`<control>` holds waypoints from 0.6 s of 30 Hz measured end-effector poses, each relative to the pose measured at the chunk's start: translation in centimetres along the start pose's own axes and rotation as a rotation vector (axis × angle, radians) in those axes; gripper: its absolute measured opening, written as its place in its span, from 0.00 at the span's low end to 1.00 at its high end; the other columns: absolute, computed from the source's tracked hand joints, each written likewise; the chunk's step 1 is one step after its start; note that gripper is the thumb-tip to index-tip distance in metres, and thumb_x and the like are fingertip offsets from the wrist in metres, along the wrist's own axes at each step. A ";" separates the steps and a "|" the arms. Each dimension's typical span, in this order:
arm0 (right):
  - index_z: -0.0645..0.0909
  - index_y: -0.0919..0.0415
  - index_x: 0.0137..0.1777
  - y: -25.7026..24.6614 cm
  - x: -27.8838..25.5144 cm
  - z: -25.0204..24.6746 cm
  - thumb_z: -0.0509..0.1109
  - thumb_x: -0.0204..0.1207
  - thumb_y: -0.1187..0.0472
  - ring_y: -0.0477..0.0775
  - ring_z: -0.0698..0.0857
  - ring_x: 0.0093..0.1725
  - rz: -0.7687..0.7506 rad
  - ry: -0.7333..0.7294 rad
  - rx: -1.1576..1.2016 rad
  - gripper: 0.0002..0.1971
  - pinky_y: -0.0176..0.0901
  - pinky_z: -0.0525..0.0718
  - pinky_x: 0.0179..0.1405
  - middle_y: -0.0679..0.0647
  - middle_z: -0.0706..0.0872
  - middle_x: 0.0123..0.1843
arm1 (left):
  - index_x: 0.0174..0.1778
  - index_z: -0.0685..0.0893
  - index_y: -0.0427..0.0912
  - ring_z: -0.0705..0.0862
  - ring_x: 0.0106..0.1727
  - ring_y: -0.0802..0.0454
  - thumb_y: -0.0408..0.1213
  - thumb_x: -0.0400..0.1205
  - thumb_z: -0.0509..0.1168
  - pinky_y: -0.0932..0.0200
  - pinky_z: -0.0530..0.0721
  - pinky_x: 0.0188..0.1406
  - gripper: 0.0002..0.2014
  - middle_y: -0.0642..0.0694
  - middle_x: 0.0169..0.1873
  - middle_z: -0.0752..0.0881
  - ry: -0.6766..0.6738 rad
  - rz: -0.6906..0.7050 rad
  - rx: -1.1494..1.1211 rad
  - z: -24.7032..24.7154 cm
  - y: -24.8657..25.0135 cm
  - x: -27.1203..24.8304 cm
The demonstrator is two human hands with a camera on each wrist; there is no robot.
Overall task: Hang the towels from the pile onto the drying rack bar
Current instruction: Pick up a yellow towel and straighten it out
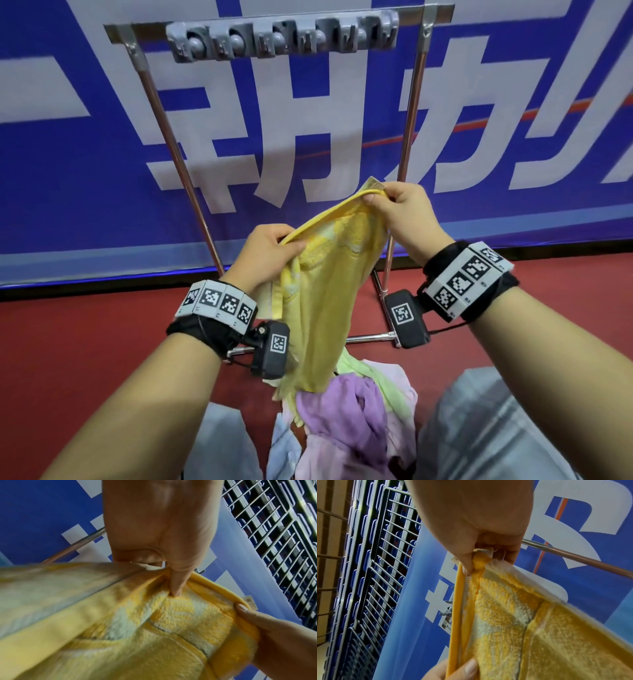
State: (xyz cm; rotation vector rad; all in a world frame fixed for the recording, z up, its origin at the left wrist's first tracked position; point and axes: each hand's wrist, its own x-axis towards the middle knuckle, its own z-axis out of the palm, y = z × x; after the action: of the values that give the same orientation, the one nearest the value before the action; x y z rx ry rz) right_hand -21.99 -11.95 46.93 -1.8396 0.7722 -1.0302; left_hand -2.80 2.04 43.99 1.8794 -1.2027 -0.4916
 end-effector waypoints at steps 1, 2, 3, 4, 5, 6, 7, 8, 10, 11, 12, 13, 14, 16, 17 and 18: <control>0.80 0.73 0.37 -0.1 0.2 -0.3 0.70 0.78 0.61 0.49 0.73 0.34 0.004 0.013 0.000 0.14 0.44 0.72 0.35 0.56 0.74 0.31 | 0.43 0.91 0.44 0.85 0.36 0.53 0.37 0.79 0.73 0.53 0.83 0.42 0.02 0.42 0.36 0.90 0.015 0.002 -0.003 -0.2 -0.2 0.0; 0.81 0.72 0.37 -0.2 0.3 -0.6 0.70 0.78 0.61 0.49 0.73 0.34 0.012 0.028 0.003 0.14 0.44 0.72 0.35 0.55 0.74 0.31 | 0.43 0.91 0.44 0.84 0.36 0.53 0.36 0.79 0.73 0.53 0.82 0.42 0.02 0.41 0.37 0.90 0.026 0.002 0.005 -0.5 -0.3 0.0; 0.81 0.72 0.37 -0.2 0.6 -0.9 0.70 0.79 0.61 0.49 0.73 0.34 0.018 0.047 0.010 0.14 0.44 0.72 0.35 0.55 0.75 0.31 | 0.43 0.91 0.43 0.83 0.36 0.53 0.34 0.80 0.72 0.54 0.81 0.41 0.03 0.39 0.38 0.89 0.037 -0.004 0.026 -0.7 -0.5 0.0; 0.81 0.72 0.38 -0.2 0.9 -1.2 0.69 0.78 0.59 0.50 0.74 0.34 0.022 0.069 0.021 0.14 0.45 0.73 0.35 0.55 0.76 0.31 | 0.43 0.91 0.42 0.81 0.35 0.52 0.32 0.80 0.70 0.55 0.80 0.38 0.04 0.36 0.39 0.89 0.051 -0.013 0.054 -1.0 -0.6 0.0; 0.81 0.73 0.39 -0.2 1.2 -1.6 0.69 0.77 0.58 0.50 0.75 0.34 0.026 0.095 0.034 0.15 0.47 0.74 0.35 0.56 0.76 0.32 | 0.43 0.90 0.43 0.81 0.34 0.51 0.31 0.80 0.67 0.54 0.81 0.35 0.06 0.35 0.39 0.88 0.070 -0.026 0.077 -1.3 -0.8 0.1; 0.81 0.73 0.40 -0.2 1.4 -2.0 0.69 0.76 0.56 0.51 0.76 0.34 0.033 0.119 0.042 0.17 0.48 0.76 0.35 0.56 0.77 0.33 | 0.43 0.90 0.44 0.82 0.33 0.49 0.30 0.81 0.65 0.53 0.81 0.34 0.09 0.35 0.39 0.88 0.089 -0.037 0.090 -1.5 -1.1 0.2; 0.81 0.73 0.41 -0.2 1.7 -2.3 0.69 0.75 0.54 0.53 0.77 0.35 0.042 0.136 0.046 0.18 0.51 0.78 0.34 0.57 0.78 0.33 | 0.43 0.90 0.46 0.82 0.34 0.48 0.28 0.81 0.63 0.53 0.82 0.35 0.12 0.37 0.39 0.88 0.108 -0.043 0.101 -1.8 -1.2 0.2; 0.81 0.73 0.42 -0.2 1.8 -2.6 0.69 0.74 0.53 0.54 0.78 0.35 0.052 0.144 0.044 0.19 0.53 0.80 0.33 0.58 0.78 0.34 | 0.44 0.90 0.48 0.84 0.38 0.47 0.27 0.80 0.61 0.53 0.82 0.38 0.15 0.41 0.39 0.89 0.121 -0.046 0.113 -2.0 -1.4 0.2; 0.81 0.73 0.40 -0.2 1.9 -3.0 0.69 0.74 0.53 0.54 0.79 0.34 0.055 0.149 0.039 0.18 0.54 0.81 0.33 0.58 0.79 0.33 | 0.46 0.91 0.52 0.86 0.45 0.46 0.24 0.79 0.59 0.51 0.83 0.45 0.19 0.47 0.42 0.90 0.139 -0.049 0.119 -2.4 -1.4 0.1; 0.81 0.72 0.39 -0.2 1.9 -3.1 0.69 0.75 0.54 0.54 0.79 0.34 0.052 0.155 0.041 0.17 0.52 0.80 0.34 0.58 0.79 0.33 | 0.47 0.91 0.53 0.87 0.46 0.46 0.24 0.79 0.59 0.50 0.84 0.46 0.20 0.49 0.43 0.90 0.150 -0.050 0.115 -2.5 -1.5 0.1; 0.82 0.71 0.38 -0.1 1.9 -3.3 0.69 0.76 0.56 0.54 0.79 0.34 0.053 0.163 0.050 0.15 0.50 0.80 0.35 0.58 0.79 0.33 | 0.47 0.90 0.54 0.87 0.46 0.47 0.26 0.79 0.59 0.49 0.84 0.47 0.19 0.50 0.43 0.90 0.165 -0.049 0.104 -2.7 -1.5 0.1; 0.82 0.68 0.36 0.0 1.9 -3.6 0.70 0.78 0.58 0.54 0.79 0.34 0.062 0.178 0.060 0.13 0.49 0.80 0.35 0.58 0.80 0.32 | 0.46 0.89 0.54 0.87 0.46 0.47 0.28 0.80 0.60 0.49 0.85 0.46 0.17 0.51 0.42 0.90 0.184 -0.052 0.089 -2.9 -1.5 0.1; 0.82 0.65 0.35 0.1 1.9 -3.8 0.70 0.79 0.60 0.54 0.80 0.33 0.074 0.194 0.068 0.12 0.48 0.80 0.35 0.57 0.80 0.32 | 0.44 0.88 0.54 0.87 0.46 0.46 0.30 0.81 0.61 0.47 0.86 0.46 0.14 0.50 0.41 0.90 0.206 -0.051 0.070 -3.1 -1.6 0.2; 0.81 0.59 0.32 0.6 2.0 -4.1 0.70 0.79 0.61 0.54 0.80 0.32 0.104 0.217 0.062 0.13 0.48 0.81 0.34 0.55 0.79 0.30 | 0.44 0.87 0.51 0.88 0.45 0.43 0.34 0.83 0.64 0.41 0.87 0.47 0.08 0.47 0.39 0.89 0.242 -0.048 0.037 -3.4 -1.6 0.2; 0.80 0.58 0.31 0.9 2.0 -4.2 0.71 0.79 0.61 0.55 0.80 0.32 0.118 0.218 0.047 0.13 0.49 0.82 0.33 0.55 0.79 0.29 | 0.44 0.87 0.49 0.88 0.45 0.41 0.35 0.83 0.65 0.39 0.88 0.47 0.07 0.45 0.39 0.89 0.248 -0.045 0.022 -3.6 -1.5 0.2; 0.80 0.58 0.31 1.0 1.9 -4.3 0.71 0.79 0.61 0.55 0.80 0.32 0.131 0.212 0.028 0.13 0.50 0.82 0.33 0.56 0.79 0.29 | 0.43 0.88 0.47 0.88 0.46 0.40 0.36 0.83 0.65 0.39 0.88 0.48 0.07 0.44 0.39 0.90 0.255 -0.043 0.008 -3.6 -1.4 0.2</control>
State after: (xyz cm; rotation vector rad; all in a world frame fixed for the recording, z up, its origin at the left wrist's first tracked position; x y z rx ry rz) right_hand -24.97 -15.60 47.86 -1.6497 0.9863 -1.1563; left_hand 0.59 3.73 44.99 1.9115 -0.9989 -0.2601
